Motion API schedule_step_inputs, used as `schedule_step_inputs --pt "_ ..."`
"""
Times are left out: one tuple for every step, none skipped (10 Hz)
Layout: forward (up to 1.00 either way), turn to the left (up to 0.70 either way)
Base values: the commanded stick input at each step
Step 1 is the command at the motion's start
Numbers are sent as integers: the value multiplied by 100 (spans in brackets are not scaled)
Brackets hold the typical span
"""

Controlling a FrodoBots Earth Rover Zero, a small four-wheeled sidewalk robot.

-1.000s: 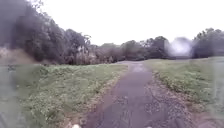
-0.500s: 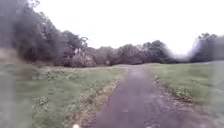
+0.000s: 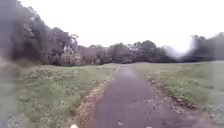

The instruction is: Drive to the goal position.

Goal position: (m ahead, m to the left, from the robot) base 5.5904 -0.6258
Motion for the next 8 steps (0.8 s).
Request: schedule_step_inputs --pt "70 0" --pt "70 0" --pt "70 -1" --pt "70 -17" --pt "70 -24" --pt "70 -31" --pt "70 -33" --pt "70 -33"
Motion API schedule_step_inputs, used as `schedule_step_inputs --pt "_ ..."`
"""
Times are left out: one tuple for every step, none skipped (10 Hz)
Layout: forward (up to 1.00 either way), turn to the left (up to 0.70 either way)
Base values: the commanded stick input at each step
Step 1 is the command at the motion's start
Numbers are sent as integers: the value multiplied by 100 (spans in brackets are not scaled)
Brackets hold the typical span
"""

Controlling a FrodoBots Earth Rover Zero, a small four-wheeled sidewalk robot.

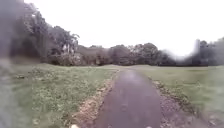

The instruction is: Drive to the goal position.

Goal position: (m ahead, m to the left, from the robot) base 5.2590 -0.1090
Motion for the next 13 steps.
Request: schedule_step_inputs --pt "70 -33" --pt "70 -33" --pt "70 -9" --pt "70 -4" --pt "70 0" --pt "70 0" --pt "70 0" --pt "70 0" --pt "70 0" --pt "70 0" --pt "70 0" --pt "70 0" --pt "70 0"
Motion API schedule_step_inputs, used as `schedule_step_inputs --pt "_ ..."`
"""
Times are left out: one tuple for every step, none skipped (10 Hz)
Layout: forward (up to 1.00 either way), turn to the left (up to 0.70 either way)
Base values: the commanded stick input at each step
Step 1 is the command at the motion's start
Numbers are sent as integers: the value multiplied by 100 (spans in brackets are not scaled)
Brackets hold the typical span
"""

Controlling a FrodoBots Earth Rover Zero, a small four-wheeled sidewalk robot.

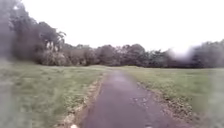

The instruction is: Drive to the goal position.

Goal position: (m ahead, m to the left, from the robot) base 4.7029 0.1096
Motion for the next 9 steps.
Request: schedule_step_inputs --pt "70 0" --pt "70 0" --pt "70 0" --pt "70 0" --pt "70 0" --pt "70 0" --pt "70 0" --pt "70 0" --pt "70 0"
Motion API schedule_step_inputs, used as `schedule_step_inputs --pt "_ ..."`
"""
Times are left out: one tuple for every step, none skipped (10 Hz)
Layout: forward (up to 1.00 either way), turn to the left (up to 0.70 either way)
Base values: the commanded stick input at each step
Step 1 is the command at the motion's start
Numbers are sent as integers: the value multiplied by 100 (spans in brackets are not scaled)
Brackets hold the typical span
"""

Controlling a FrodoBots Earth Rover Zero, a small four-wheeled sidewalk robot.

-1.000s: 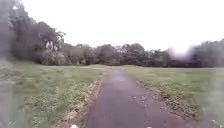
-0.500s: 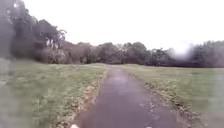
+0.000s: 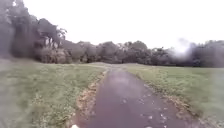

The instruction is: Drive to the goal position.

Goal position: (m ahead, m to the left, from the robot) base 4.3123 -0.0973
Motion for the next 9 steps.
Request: schedule_step_inputs --pt "70 0" --pt "70 0" --pt "70 0" --pt "70 0" --pt "70 0" --pt "70 0" --pt "70 0" --pt "70 0" --pt "70 0"
